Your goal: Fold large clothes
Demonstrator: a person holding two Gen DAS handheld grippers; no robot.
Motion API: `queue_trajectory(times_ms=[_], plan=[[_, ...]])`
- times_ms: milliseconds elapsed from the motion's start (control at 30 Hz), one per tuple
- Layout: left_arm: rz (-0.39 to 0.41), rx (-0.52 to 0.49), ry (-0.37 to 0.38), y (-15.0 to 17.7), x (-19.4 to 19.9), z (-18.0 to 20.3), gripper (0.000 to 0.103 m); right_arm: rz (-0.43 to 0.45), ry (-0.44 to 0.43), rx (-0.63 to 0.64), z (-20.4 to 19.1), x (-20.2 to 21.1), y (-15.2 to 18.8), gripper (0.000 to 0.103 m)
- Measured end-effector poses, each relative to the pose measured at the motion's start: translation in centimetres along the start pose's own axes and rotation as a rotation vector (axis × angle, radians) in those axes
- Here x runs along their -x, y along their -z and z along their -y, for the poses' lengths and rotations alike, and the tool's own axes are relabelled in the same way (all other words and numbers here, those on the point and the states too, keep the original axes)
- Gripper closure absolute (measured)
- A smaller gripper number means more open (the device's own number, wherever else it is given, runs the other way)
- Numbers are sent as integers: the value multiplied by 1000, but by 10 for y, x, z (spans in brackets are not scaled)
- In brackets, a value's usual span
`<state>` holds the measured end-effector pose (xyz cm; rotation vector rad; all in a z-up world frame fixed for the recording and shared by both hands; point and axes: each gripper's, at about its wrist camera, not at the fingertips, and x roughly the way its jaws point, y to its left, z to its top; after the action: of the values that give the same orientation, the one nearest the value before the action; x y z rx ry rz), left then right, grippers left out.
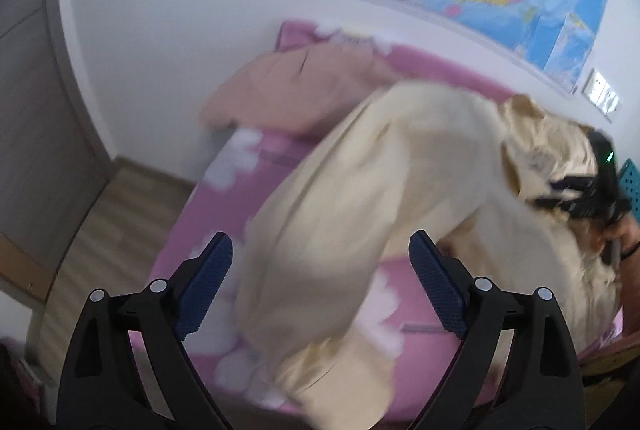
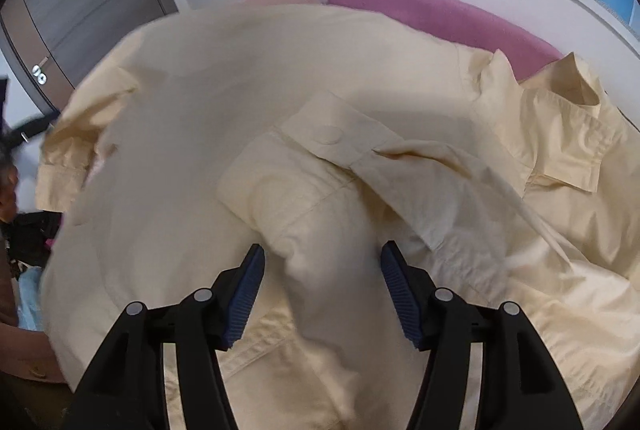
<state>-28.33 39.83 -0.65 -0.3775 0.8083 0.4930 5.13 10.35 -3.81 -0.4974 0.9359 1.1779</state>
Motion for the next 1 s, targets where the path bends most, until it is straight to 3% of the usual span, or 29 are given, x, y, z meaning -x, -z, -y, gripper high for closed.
queue_trajectory(times_ms=[67,100,133,200,300,400,533,633,733,833,933,1000], plan=[[-44,-4,1,12,-9,-7,16,10,-7,9,-6,5,-1,44],[-59,-14,-4,15,-13,-7,25,13,-9,16,-9,8,0,42],[-89,-35,-14,18,-19,-6,44,16,-11,23,-12,11,2,42],[-126,-61,-37,17,-26,-3,66,26,-21,36,-21,15,1,42],[-119,-89,9,7,-16,4,79,63,-40,69,-39,28,2,37],[-82,-119,81,-9,4,14,79,112,-126,127,-66,41,2,36],[-55,-166,160,-28,22,36,79,177,-285,294,-135,51,0,36],[-52,-194,205,-39,28,59,79,210,-332,423,-185,48,3,25],[-65,-208,233,-45,24,75,79,243,-262,550,-233,30,6,22],[-77,-226,255,-50,21,90,79,260,-208,527,-242,16,1,24],[-81,-233,273,-51,21,99,79,237,-283,447,-231,12,-8,56],[-68,-231,285,-57,24,107,75,261,-346,405,-219,26,-12,93]])
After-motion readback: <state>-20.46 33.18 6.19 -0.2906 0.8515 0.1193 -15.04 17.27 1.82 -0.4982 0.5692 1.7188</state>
